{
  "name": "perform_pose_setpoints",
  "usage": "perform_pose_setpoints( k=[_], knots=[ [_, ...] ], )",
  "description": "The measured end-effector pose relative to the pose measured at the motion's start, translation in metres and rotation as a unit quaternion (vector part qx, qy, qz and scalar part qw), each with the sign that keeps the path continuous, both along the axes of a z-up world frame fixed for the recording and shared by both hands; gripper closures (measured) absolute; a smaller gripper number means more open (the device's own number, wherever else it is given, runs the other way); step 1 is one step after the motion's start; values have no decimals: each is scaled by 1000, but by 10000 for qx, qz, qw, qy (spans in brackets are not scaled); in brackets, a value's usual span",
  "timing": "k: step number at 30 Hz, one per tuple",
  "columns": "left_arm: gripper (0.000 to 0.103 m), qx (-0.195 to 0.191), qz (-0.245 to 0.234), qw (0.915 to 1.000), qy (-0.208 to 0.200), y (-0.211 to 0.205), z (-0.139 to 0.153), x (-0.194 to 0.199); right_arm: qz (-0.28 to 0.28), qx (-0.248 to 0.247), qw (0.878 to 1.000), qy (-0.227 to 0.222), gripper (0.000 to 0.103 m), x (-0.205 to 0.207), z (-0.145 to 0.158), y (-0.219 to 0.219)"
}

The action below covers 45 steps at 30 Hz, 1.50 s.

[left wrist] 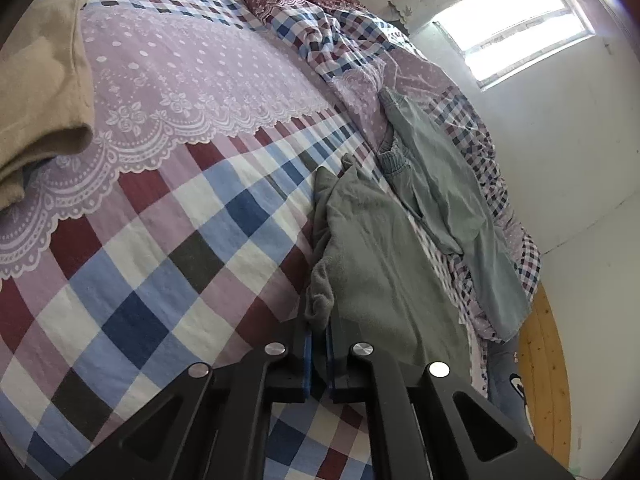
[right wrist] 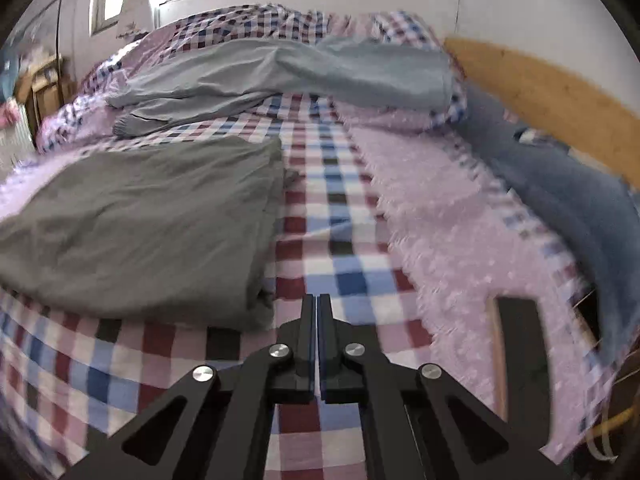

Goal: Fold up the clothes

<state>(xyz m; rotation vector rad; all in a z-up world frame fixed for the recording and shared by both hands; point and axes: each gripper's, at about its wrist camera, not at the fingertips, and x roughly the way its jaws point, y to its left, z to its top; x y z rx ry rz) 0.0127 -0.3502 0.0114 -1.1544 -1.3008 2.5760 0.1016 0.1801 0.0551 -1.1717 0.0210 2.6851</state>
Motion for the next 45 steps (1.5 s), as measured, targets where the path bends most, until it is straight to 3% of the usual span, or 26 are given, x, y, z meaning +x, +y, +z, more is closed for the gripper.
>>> perform_pose_setpoints(
  k=[8, 11, 15, 17, 23, 25, 31, 45],
  knots=[
    [99, -5, -4, 10000, -84, 0, -5, -1, 366, -385, 9986, 44, 102, -3, -3, -12],
    [99, -12, -21, 9999, -110, 0, -6, -1, 548, -362, 9977, -188, 91, -6, -11, -20],
    [98, 29, 2, 9999, -145, 0, -7, -1, 692, -178, 9972, -232, 62, -1, -15, -29],
    [98, 33, 1, 9999, -149, 0, -7, -1, 761, -91, 9969, -197, 59, -1, -15, -33],
    [98, 52, -18, 9999, -136, 0, -6, -1, 811, 45, 9964, -226, 62, -10, -17, -36],
    [98, 44, -40, 9999, -145, 0, -6, -1, 731, 22, 9970, -263, 78, -13, -18, -35],
    [98, 67, -71, 9998, -161, 0, -7, -1, 608, 219, 9968, -474, 101, -17, -26, -38],
    [95, 91, -26, 9997, -216, -3, -6, 0, 61, 88, 9999, -98, 103, -4, -7, -21]
  ],
)
